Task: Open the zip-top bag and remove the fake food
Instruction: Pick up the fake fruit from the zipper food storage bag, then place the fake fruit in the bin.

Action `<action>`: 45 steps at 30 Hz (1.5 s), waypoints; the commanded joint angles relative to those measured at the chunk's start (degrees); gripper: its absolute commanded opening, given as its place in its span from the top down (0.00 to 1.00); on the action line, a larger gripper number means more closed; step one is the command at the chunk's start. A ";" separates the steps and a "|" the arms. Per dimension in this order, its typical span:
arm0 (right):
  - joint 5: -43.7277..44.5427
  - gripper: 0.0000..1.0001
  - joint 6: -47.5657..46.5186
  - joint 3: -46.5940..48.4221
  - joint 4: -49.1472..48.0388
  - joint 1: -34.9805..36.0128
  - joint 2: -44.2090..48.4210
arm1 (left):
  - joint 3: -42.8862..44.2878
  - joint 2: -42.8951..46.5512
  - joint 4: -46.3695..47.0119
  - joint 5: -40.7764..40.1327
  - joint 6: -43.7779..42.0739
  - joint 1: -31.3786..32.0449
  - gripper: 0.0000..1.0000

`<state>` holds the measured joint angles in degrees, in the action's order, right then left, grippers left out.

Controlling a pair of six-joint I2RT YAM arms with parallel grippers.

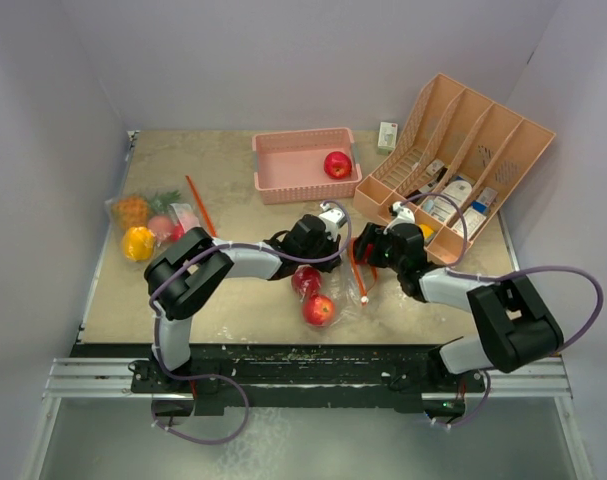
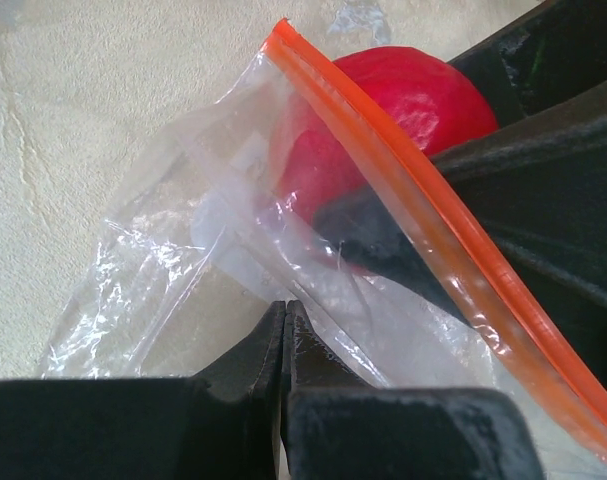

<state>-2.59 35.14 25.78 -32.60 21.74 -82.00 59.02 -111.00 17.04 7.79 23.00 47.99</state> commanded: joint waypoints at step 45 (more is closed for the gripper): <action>6.14 0.07 -20.41 69.44 20.52 2.63 -36.67 | -25.89 42.69 -2.01 -7.46 3.07 -7.43 0.11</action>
<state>2.15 18.37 92.97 -11.42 23.42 -120.88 34.54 -70.08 13.65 0.56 23.75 40.80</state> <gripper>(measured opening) 0.869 0.953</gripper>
